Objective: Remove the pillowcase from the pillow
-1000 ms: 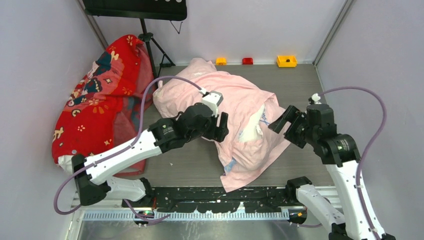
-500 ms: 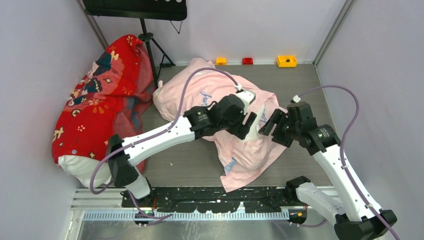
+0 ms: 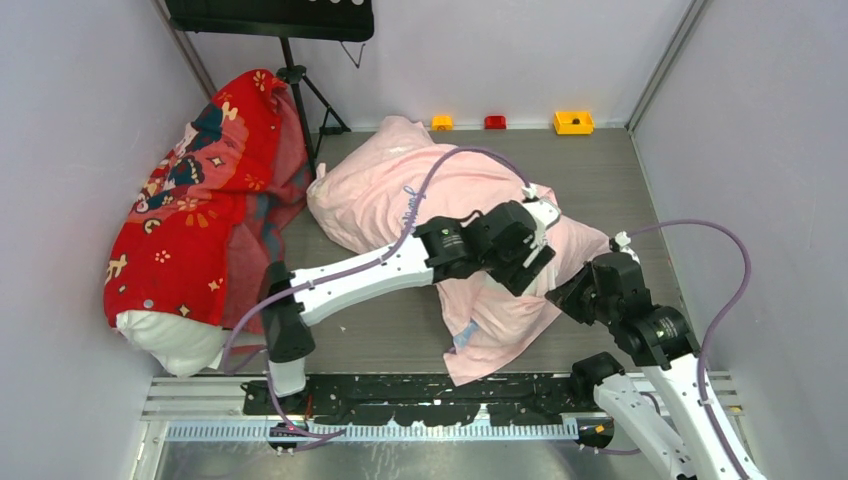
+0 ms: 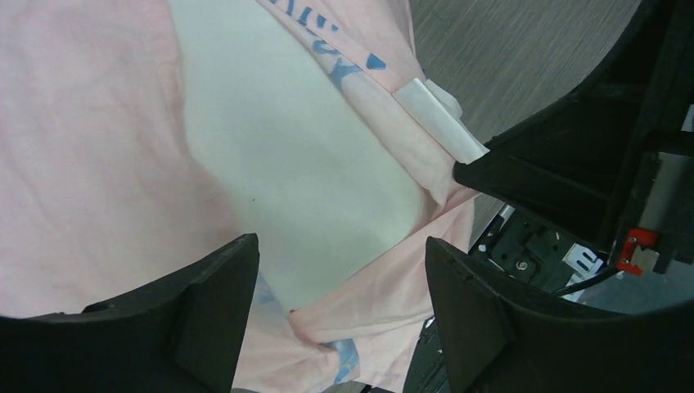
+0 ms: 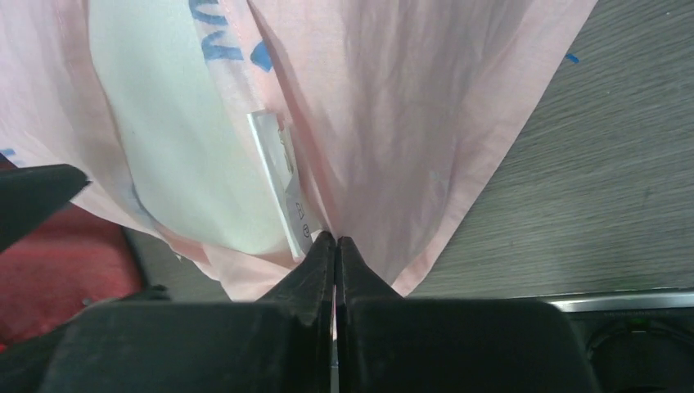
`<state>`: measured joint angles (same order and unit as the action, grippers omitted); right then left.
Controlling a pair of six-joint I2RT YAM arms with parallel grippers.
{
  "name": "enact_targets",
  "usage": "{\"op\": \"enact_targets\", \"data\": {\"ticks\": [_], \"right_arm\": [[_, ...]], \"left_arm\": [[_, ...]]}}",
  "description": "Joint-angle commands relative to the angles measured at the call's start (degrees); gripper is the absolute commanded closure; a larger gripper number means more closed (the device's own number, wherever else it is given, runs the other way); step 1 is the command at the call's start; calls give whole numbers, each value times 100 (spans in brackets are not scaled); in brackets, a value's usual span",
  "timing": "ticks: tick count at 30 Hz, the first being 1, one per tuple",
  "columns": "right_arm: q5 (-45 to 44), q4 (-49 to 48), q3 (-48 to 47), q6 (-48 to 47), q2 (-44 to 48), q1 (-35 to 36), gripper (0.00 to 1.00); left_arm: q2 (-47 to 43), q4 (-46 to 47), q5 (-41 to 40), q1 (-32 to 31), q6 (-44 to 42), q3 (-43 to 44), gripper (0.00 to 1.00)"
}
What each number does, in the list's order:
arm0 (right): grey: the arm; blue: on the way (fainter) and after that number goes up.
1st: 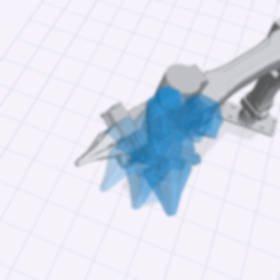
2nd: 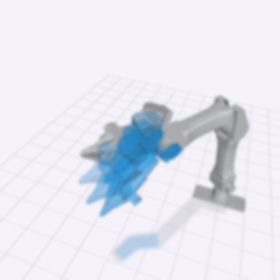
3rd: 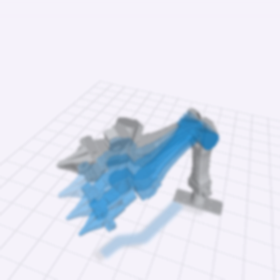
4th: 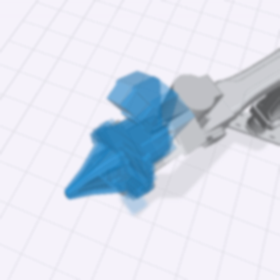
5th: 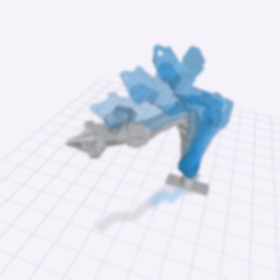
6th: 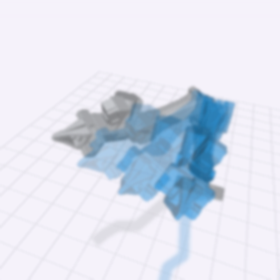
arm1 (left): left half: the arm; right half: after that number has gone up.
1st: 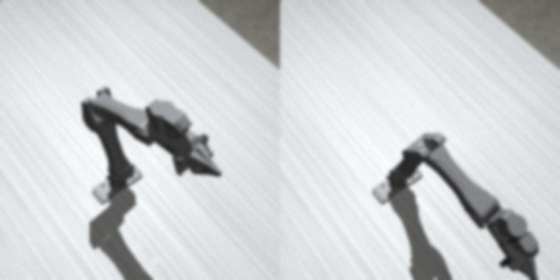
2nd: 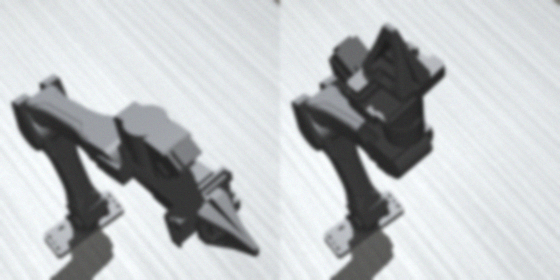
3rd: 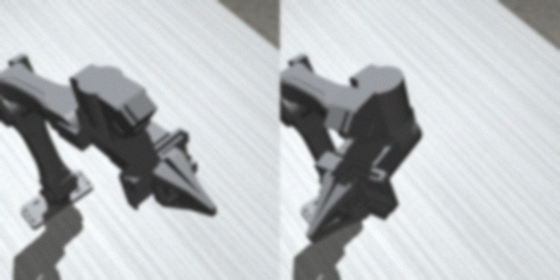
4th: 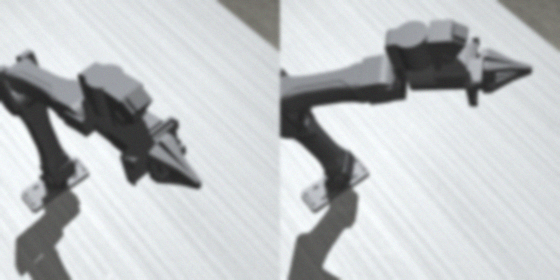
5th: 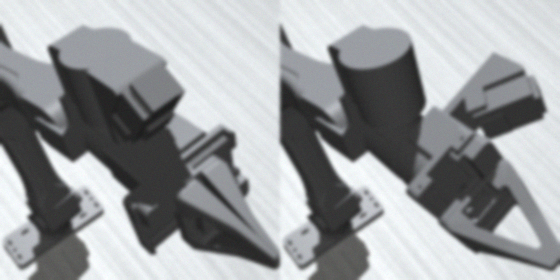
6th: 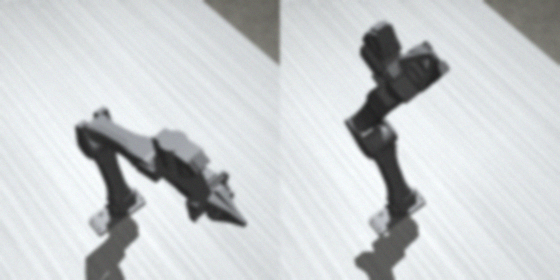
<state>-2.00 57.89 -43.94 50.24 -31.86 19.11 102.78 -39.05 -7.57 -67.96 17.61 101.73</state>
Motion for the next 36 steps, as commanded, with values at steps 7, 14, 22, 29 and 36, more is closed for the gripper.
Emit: {"op": "enact_targets", "data": {"ticks": [7,14,22,29,36], "right_arm": [[-550,201,109,511,500,11,100],[-696,244,273,787,684,5,100],[-823,331,455,904,567,6,100],[-673,281,744,1132,338,8,100],[-605,198,997,1384,-45,8,100]], "left_arm": [[1486,-1703,-839,-349,-473,1917,12],[1738,-1961,-1495,-1,1,1739,12],[1332,-1407,-1257,657,253,771,32],[1293,-894,-1197,986,24,493,83],[1144,-1057,-1012,1518,44,1227,100]]}}
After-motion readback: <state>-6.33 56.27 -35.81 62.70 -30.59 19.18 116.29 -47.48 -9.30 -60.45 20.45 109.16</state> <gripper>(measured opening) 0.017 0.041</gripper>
